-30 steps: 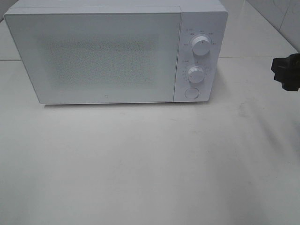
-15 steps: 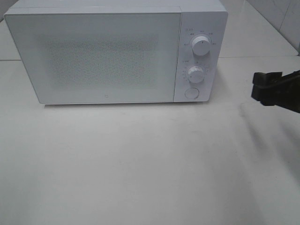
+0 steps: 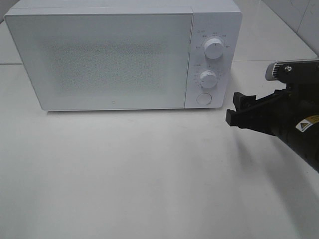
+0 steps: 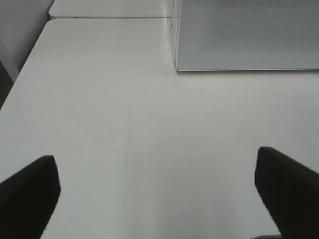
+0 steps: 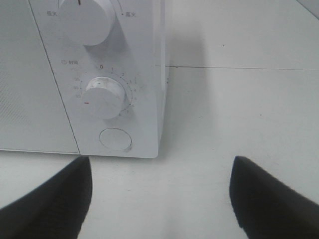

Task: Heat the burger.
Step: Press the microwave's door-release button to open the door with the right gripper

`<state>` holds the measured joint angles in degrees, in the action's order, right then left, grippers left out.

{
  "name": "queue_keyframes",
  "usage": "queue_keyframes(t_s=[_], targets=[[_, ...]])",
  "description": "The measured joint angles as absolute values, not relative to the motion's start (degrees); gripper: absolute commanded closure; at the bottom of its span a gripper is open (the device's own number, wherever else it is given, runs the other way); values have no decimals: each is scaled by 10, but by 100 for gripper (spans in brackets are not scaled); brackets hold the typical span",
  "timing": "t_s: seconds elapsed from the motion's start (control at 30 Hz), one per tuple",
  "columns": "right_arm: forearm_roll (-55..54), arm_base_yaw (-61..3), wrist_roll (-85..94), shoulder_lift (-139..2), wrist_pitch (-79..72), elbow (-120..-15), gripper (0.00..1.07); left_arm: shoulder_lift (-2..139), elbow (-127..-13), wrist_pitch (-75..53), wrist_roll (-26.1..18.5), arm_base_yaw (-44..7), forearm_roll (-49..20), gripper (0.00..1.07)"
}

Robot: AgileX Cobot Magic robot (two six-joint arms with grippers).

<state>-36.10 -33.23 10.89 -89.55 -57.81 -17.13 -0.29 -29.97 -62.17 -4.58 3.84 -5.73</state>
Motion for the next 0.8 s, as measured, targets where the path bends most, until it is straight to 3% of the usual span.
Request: queue_keyframes(t_s=[0.07, 0.33, 0.8], targets=[[-415, -387, 122, -919, -618, -172, 32, -3, -300, -622, -46, 38, -57, 7], [-488, -451, 160, -953, -628, -203, 32, -3, -300, -622, -46, 38, -57, 7], [-521, -462, 167, -985, -615, -247, 32, -3, -300, -622, -46, 38, -57, 7]])
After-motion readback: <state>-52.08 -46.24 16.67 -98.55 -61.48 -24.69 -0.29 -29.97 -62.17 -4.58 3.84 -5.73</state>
